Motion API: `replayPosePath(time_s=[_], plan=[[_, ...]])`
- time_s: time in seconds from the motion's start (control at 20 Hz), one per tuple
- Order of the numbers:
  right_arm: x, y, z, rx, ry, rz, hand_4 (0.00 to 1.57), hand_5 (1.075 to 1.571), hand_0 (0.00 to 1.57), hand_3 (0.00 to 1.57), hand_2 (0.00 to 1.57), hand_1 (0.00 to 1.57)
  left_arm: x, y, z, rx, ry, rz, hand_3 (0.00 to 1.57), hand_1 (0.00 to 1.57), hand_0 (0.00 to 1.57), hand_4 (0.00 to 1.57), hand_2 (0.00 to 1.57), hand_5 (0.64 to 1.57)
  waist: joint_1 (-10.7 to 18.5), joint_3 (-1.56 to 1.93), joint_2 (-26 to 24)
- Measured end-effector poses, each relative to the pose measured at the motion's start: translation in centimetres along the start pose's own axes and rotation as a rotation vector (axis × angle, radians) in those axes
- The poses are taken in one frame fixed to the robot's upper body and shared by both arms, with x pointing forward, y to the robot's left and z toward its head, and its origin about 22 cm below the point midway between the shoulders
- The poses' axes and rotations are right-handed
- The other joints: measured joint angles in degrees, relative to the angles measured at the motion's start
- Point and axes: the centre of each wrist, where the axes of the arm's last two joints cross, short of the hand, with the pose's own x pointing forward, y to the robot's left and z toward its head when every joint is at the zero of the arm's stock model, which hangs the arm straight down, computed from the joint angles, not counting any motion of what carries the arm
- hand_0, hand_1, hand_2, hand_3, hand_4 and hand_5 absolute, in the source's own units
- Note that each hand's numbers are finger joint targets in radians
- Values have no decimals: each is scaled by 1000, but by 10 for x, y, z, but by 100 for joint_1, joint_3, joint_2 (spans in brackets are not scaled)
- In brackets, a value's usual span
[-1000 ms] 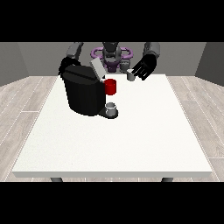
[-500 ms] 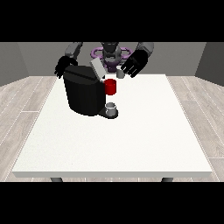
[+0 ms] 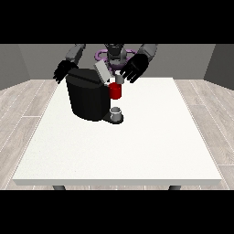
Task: Insert the coffee pod into the coffee machine and close the lid
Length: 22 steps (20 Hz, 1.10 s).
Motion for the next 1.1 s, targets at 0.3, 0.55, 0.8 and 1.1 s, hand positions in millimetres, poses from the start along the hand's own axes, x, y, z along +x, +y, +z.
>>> replayPosePath(time_s=[0.3,0.55,0.8,1.1], plan=[[4,7,0,9,-1,-12,498,1571,0,0,0,0,6,-3,-4,-6,16,-7,1217,1268,1268,512,1300,1571,-100,-1,41],[3,6,0,-5,2,-24,513,1571,0,0,0,0,11,-10,-6,-24,-1,-10,1180,1183,1183,499,1251,1571,-45,-1,90],[4,-3,-3,-19,-7,-27,499,1571,0,0,0,0,13,-9,-7,-28,-19,-16,1200,1198,1198,505,1271,1571,-9,0,114],[5,-4,0,-22,0,-24,435,1571,0,0,0,0,6,-15,-5,-31,-2,-20,1186,1184,1184,488,1248,1571,-31,3,79]])
